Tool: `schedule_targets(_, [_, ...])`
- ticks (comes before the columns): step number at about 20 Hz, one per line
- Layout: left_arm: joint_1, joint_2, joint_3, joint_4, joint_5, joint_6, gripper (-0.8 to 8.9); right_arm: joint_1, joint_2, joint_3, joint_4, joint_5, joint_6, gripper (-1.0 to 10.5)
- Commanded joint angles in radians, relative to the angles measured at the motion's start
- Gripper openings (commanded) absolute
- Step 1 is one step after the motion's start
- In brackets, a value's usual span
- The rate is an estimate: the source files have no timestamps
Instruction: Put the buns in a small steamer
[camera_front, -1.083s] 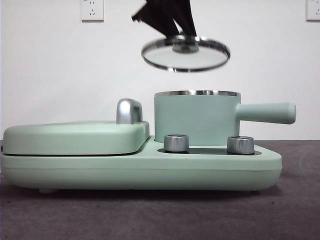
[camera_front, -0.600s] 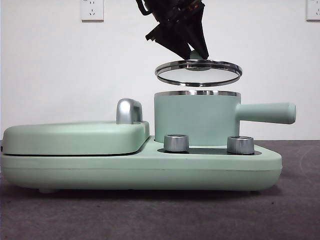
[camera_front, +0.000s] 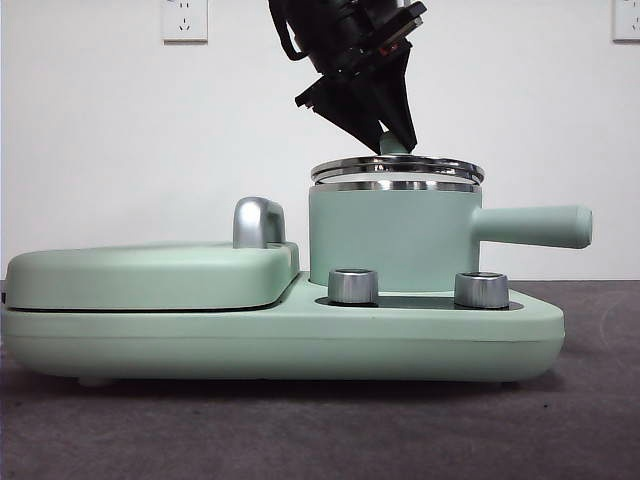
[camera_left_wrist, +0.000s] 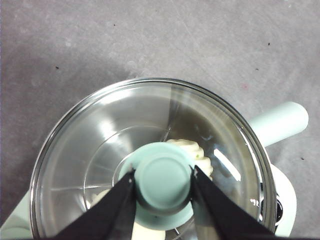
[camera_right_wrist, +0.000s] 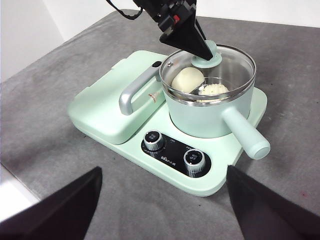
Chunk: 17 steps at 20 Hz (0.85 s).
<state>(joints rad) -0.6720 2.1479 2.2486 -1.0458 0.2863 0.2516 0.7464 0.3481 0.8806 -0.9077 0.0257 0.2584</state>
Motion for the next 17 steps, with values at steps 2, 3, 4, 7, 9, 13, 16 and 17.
schedule_targets(2, [-0.009, 0.031, 0.034, 0.022, 0.004, 0.053, 0.17, 0.01, 0.0, 0.01, 0.01, 0.0, -0.008, 3.9])
schedule_targets(3, [-0.009, 0.031, 0.034, 0.024, 0.005, 0.062, 0.17, 0.01, 0.0, 0.01, 0.01, 0.0, -0.008, 3.9])
schedule_targets(4, [-0.009, 0.031, 0.034, 0.026, 0.005, 0.071, 0.17, 0.01, 0.0, 0.01, 0.01, 0.0, -0.008, 3.9])
schedule_targets(7, [-0.009, 0.032, 0.034, 0.035, 0.006, 0.086, 0.17, 0.01, 0.0, 0.01, 0.01, 0.0, -0.008, 3.9])
schedule_targets(9, [-0.009, 0.032, 0.034, 0.043, 0.027, 0.09, 0.17, 0.01, 0.0, 0.01, 0.01, 0.0, -0.008, 3.9])
schedule_targets(13, [-0.01, 0.056, 0.034, 0.037, 0.07, 0.097, 0.17, 0.01, 0.0, 0.01, 0.01, 0.0, -0.008, 3.9])
schedule_targets(16, [-0.016, 0.078, 0.034, 0.018, 0.071, 0.102, 0.17, 0.01, 0.0, 0.01, 0.01, 0.0, -0.006, 3.9])
schedule_targets(17, [-0.016, 0.079, 0.034, 0.014, 0.07, 0.104, 0.17, 0.01, 0.0, 0.01, 0.01, 0.0, -0.004, 3.9])
